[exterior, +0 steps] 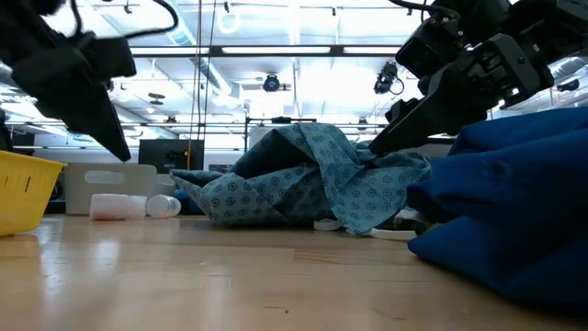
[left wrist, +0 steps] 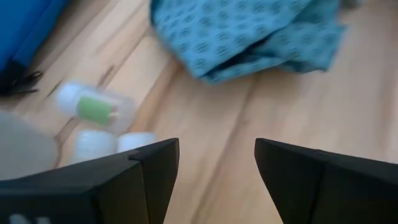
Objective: Pick & place medical supplies in basket/bin
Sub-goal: Put the white pill bottle into the gray bin
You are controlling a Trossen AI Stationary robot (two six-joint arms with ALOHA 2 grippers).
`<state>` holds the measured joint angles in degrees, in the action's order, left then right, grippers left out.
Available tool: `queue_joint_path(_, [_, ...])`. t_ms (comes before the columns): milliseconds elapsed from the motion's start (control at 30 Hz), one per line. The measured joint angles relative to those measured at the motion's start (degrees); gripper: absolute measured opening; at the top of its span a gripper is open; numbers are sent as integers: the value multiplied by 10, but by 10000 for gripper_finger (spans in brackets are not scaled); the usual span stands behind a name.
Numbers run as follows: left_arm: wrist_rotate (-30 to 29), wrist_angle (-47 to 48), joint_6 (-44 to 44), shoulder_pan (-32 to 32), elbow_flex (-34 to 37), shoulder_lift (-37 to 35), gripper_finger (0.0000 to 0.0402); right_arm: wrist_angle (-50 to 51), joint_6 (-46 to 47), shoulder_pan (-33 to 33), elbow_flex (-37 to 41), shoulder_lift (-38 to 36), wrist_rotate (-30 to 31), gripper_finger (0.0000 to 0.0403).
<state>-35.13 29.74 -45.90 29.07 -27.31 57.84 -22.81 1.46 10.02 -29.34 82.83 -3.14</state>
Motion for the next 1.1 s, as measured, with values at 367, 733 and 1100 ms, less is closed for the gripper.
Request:
queue_joint_path(367, [110,43,89,-148,0,12,215,2,-7,0,0,0,0,229])
queue_joint_path(733, [177,32,127,-210,0,137,215,3,-9,0,0,0,0,229])
queue_joint_path(1100, [183,36,121,-206,-23,156,151,4,-9,0,0,0,0,229])
